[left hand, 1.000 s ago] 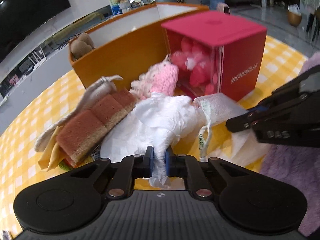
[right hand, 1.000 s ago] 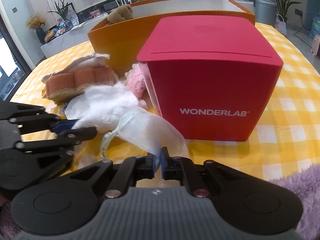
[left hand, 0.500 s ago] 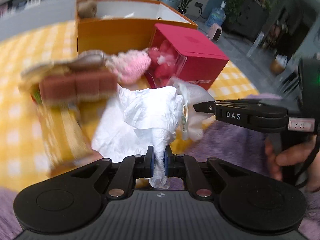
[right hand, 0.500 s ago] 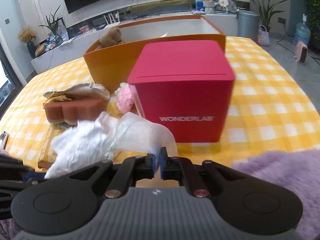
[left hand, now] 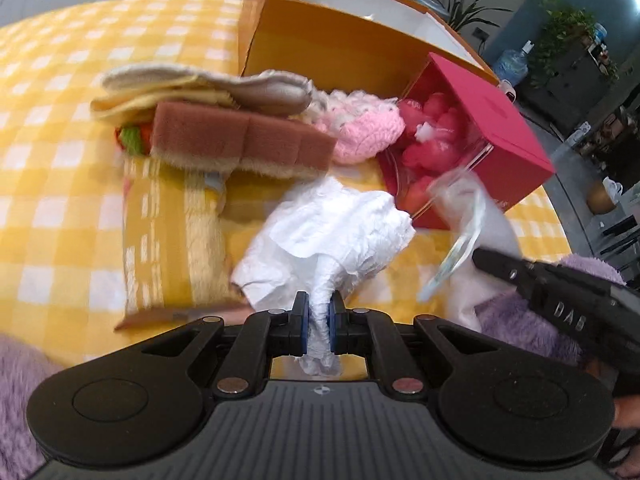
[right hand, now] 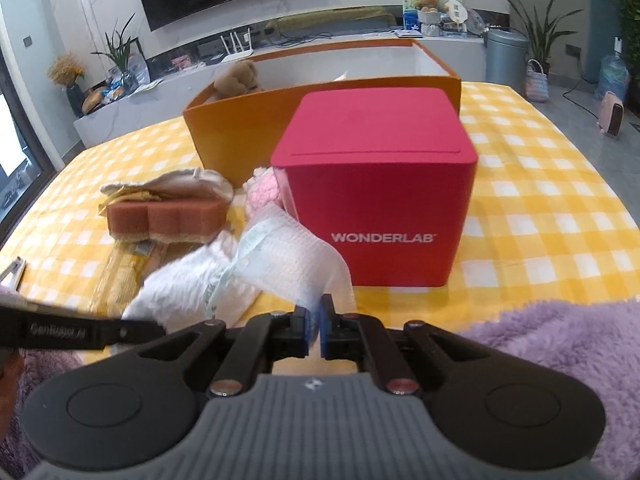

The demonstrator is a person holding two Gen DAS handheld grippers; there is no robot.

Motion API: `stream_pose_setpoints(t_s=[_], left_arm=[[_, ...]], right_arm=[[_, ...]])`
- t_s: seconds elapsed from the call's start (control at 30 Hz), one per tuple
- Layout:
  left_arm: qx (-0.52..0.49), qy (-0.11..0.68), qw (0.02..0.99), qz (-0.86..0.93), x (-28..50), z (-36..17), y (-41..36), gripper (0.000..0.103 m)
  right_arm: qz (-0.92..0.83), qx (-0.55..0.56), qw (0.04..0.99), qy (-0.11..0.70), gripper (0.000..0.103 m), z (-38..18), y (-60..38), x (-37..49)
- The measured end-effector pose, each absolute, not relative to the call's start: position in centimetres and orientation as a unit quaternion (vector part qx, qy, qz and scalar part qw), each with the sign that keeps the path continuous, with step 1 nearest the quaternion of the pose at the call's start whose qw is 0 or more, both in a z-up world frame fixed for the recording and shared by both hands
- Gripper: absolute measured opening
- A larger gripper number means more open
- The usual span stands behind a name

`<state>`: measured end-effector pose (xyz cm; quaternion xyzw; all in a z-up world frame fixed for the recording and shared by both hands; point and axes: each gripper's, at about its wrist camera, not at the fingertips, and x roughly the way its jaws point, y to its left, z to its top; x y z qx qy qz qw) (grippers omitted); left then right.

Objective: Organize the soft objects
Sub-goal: 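Lift the white tissue with the left tool while the right tool holds the plastic bag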

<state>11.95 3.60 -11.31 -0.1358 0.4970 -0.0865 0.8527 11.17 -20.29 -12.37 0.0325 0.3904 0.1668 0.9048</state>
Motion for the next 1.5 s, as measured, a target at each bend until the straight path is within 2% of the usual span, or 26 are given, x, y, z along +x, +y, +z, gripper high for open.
stream_pose_setpoints(t_s=[0.27,0.63,0.87,1.0,1.03,1.17,1.27,1.47,1.5], left_arm=[[-0.118,0.473,0.865,-0.117,14.6,-9.3,3.1,0.011],[-0.09,0.517,0.844,-0.113,16.7,-13.5,2.2,0.012],[-0.019,0.507,0.85,-0.141,15.8,-13.3,0.7,0.037],[0.023,0.501,0.85,-0.164,15.4,-13.5,-0.7,0.059],[0.033,0.499,0.849,-0.168,15.4,-13.5,-1.0,0.061],[0.079,0.489,0.852,-0.167,14.8,-13.8,-2.1,0.058],[0.119,0.476,0.858,-0.153,14.3,-13.8,-2.8,0.039],[0.132,0.462,0.865,-0.145,13.8,-13.9,-2.9,0.026],[0.135,0.459,0.867,-0.142,13.6,-13.9,-3.0,0.02]], right_arm=[[0.19,0.068,0.903,0.379,0.002,-11.7,-20.3,11.8],[0.193,0.075,0.89,0.405,0.002,-13.8,-19.4,13.8],[0.175,0.113,0.891,0.402,0.003,-13.8,-20.7,14.0],[0.175,0.119,0.891,0.401,0.003,-13.9,-20.9,14.1],[0.176,0.121,0.891,0.401,0.004,-13.9,-20.9,14.1],[0.177,0.121,0.89,0.401,0.005,-14.0,-21.0,14.1],[0.179,0.12,0.89,0.401,0.005,-14.0,-21.0,14.1],[0.18,0.109,0.892,0.4,0.005,-14.0,-20.8,13.9],[0.181,0.107,0.892,0.399,0.005,-13.9,-20.7,13.9]])
